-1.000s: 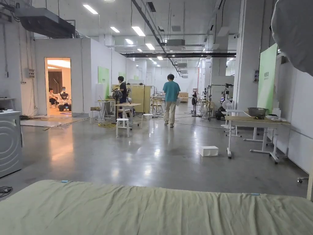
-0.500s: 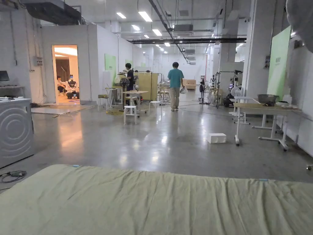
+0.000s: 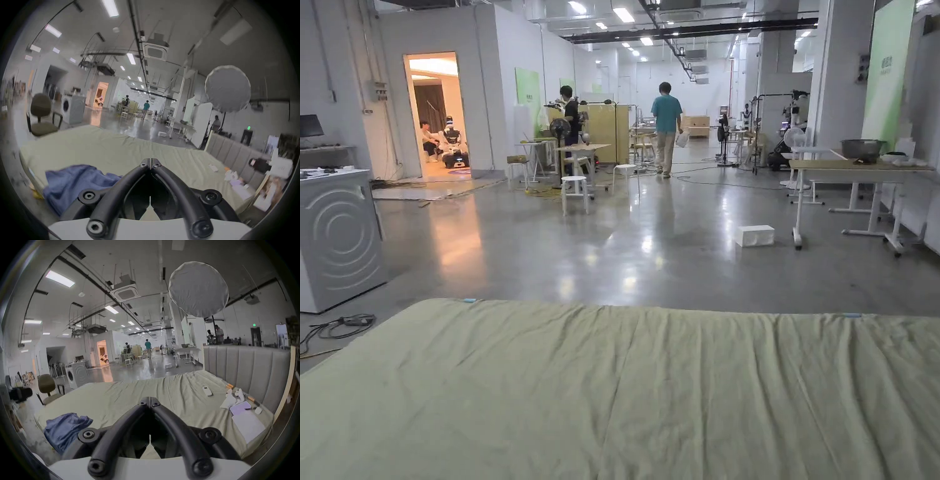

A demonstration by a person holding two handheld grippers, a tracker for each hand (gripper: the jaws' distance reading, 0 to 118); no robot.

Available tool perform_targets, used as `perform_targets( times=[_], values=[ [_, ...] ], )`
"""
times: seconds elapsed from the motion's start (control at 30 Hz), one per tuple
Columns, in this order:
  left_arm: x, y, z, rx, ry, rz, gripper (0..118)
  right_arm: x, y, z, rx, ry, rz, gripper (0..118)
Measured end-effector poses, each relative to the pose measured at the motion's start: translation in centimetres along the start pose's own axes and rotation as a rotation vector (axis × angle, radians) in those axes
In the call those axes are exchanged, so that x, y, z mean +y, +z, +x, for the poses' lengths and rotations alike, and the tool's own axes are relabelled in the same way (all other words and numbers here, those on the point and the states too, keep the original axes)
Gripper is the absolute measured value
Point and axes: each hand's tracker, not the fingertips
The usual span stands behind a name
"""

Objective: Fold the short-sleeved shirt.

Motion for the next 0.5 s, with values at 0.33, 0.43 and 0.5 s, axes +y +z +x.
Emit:
perform_targets(
  times=[0.33, 0.43, 0.5],
  values=[
    [-0.9, -4.5, -5.7, 0.042, 0.010, -0.193, 5, -1.9, 1.6, -1.0, 0.090, 0.041, -0.028, 0],
    [-3.6, -7.1, -8.6, 0.060, 0.001, -0.287, 57, -3.7, 1.1, -0.9, 0.119, 0.042, -0.107, 0],
    [-5.3, -9.3, -10.1, 0.100, -0.007, -0.359, 70, -4.8, 0.6, -0.9, 0.108, 0.025, -0.192, 0]
  ],
)
